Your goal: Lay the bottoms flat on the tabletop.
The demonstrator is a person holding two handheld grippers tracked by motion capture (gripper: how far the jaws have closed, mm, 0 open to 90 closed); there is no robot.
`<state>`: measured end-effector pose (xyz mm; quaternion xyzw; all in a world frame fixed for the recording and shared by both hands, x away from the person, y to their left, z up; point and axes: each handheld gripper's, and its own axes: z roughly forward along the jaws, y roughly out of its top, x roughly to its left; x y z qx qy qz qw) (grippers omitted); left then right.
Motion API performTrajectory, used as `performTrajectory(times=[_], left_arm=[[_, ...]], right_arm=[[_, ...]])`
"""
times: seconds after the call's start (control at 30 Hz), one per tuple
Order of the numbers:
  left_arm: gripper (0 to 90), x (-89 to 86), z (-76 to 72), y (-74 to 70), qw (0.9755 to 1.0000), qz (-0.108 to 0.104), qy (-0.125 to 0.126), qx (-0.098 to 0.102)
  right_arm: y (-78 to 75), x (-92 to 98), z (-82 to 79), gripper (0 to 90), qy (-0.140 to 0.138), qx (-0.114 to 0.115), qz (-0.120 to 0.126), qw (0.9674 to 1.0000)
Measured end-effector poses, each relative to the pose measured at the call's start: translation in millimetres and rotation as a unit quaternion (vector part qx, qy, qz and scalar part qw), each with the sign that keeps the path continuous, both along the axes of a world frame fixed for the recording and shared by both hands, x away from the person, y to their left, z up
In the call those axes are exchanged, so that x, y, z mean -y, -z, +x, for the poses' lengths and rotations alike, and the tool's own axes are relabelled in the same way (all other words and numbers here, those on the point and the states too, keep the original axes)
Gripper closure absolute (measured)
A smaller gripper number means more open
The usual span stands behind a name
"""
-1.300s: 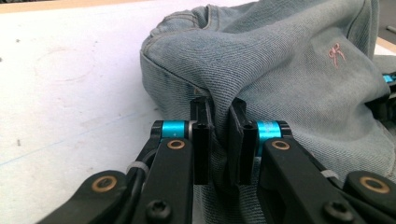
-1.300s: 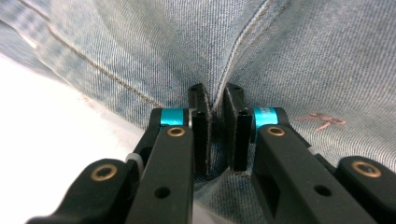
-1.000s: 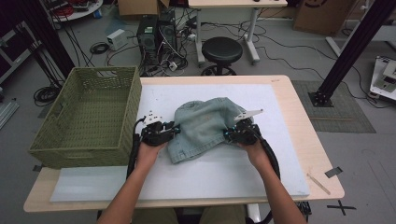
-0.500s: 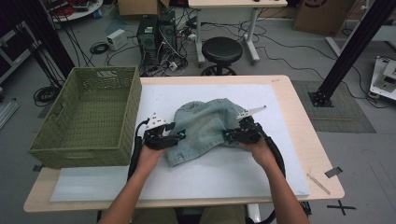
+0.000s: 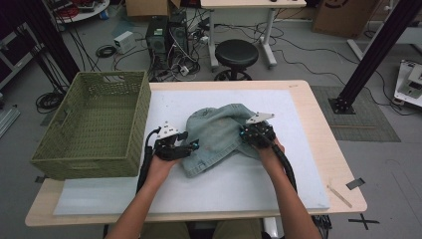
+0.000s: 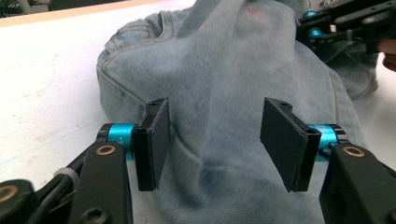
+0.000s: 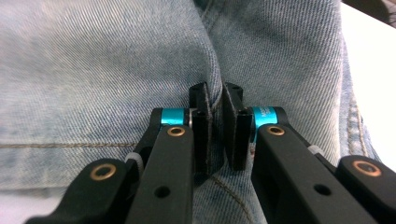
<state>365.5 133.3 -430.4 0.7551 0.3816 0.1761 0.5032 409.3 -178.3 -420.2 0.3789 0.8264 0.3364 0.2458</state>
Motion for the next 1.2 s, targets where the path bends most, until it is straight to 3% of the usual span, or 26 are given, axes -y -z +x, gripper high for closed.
performTrajectory(times=[0.1,0.23,0.3,0.37,0.4,0.47,0.5,0.53,0.63,0.73,0.8,0.87,0.97,1.07,1.2], left_arm=[[37.8,-1.6,0.8,3.7,0.9998,0.006,-0.003,-0.016],[35.1,1.2,1.0,10.1,0.9990,0.016,0.020,-0.036],[33.1,5.4,1.9,14.7,0.9977,0.038,0.030,-0.047],[33.5,10.9,1.2,19.5,0.9951,0.079,0.038,-0.047],[39.8,13.2,0.7,19.7,0.9939,0.092,0.040,-0.045],[63.9,16.7,-1.1,17.1,0.9929,0.109,0.032,-0.036],[74.2,16.8,-1.0,15.9,0.9934,0.106,0.028,-0.034],[77.0,16.0,-0.6,15.1,0.9943,0.099,0.024,-0.032],[79.3,9.3,0.8,11.2,0.9972,0.070,0.009,-0.026],[79.5,0.9,2.2,5.4,0.9993,0.034,-0.012,-0.014],[79.5,-3.3,3.2,2.3,0.9994,0.021,-0.026,-0.006],[79.5,-6.0,4.0,0.2,0.9992,0.016,-0.035,0.000],[79.5,-9.3,5.4,-3.0,0.9987,0.006,-0.049,0.010],[79.5,-11.5,7.1,-5.5,0.9981,0.003,-0.060,0.017],[79.5,-15.7,10.0,-7.1,0.9973,0.000,-0.070,0.020]], right_arm=[[6.5,-4.8,2.5,83.5,0.002,0.006,-0.030,0.9995],[7.9,-3.5,-0.1,77.7,0.003,-0.006,-0.013,0.9999],[7.0,-0.5,-3.6,72.3,-0.001,-0.009,0.003,1.0000],[5.7,2.2,-8.9,68.9,-0.005,-0.012,0.021,0.9997],[4.6,4.0,-11.7,68.5,-0.008,-0.010,0.027,0.9996],[1.4,7.3,-18.9,65.3,-0.020,-0.006,0.044,0.9988],[-0.6,8.8,-23.1,64.8,-0.023,0.001,0.047,0.9986],[-3.2,10.5,-27.5,63.0,-0.029,0.004,0.052,0.9982],[-12.0,15.6,-42.4,62.4,-0.051,0.019,0.067,0.9963],[-18.3,17.8,-57.2,62.5,-0.087,0.022,0.088,0.9920],[-16.9,15.9,-65.3,65.6,-0.112,0.013,0.088,0.9897],[-10.0,13.1,-68.7,67.6,-0.136,-0.011,0.083,0.9872],[4.8,6.2,-69.2,67.7,-0.149,-0.041,0.063,0.9859],[14.2,-1.8,-64.9,67.4,-0.141,-0.043,0.041,0.9882],[17.8,-7.7,-51.7,65.9,-0.100,-0.037,0.016,0.9942]])
